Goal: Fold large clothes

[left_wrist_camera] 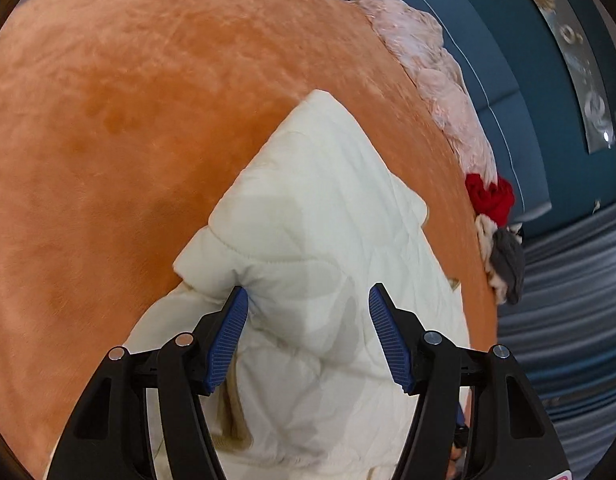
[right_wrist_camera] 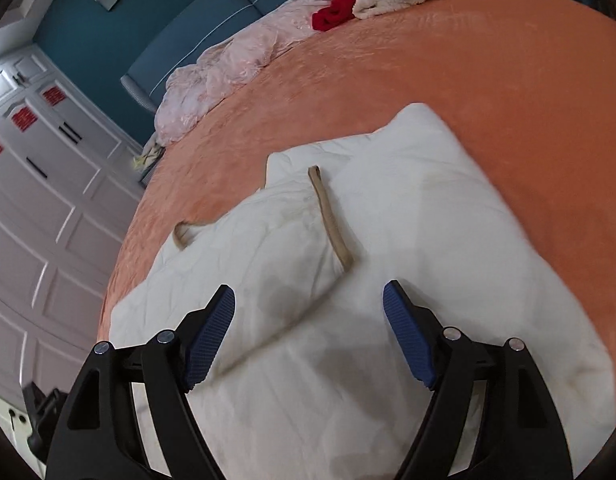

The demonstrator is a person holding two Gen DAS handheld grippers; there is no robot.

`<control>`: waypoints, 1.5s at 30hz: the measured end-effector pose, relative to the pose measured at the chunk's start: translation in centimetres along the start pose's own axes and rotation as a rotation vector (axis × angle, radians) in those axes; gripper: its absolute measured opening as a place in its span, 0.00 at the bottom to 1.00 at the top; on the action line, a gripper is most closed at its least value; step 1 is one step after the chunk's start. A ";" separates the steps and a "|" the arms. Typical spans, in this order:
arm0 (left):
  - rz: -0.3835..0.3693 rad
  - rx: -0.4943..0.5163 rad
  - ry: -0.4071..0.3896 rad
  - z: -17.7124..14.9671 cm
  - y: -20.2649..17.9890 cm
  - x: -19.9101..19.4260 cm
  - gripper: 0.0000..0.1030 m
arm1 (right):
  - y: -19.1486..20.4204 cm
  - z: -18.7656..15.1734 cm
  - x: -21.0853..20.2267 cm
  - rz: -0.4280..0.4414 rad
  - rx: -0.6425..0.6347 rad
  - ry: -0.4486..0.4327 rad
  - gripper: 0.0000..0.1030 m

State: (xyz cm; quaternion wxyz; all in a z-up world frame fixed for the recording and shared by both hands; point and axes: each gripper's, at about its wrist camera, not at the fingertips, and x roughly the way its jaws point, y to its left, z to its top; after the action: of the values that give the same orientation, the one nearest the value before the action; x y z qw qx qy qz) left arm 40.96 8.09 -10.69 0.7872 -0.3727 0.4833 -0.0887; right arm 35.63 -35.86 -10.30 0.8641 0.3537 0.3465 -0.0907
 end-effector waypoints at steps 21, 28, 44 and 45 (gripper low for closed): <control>0.277 0.417 -0.081 -3.9 -3.8 2.3 0.07 | -0.2 -6.6 -7.5 -0.027 -0.257 -0.060 0.04; 0.333 0.505 -0.130 -5.6 -3.5 3.6 0.08 | -2.6 -8.3 -5.2 -0.044 -0.204 0.012 0.05; 0.335 0.632 -0.216 -5.6 -5.5 -3.9 0.21 | 0.1 -7.2 -14.2 -0.136 -0.298 -0.182 0.40; 0.325 0.634 -0.229 -4.9 -6.7 -3.9 0.21 | 1.1 -6.3 -13.9 -0.123 -0.318 -0.186 0.40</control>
State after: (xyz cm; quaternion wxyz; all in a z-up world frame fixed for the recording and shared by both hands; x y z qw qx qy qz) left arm 36.36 2.85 -4.70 0.9162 -0.0362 0.3937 -0.0655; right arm 22.41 -32.04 -3.68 0.9301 0.1811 0.2962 -0.1195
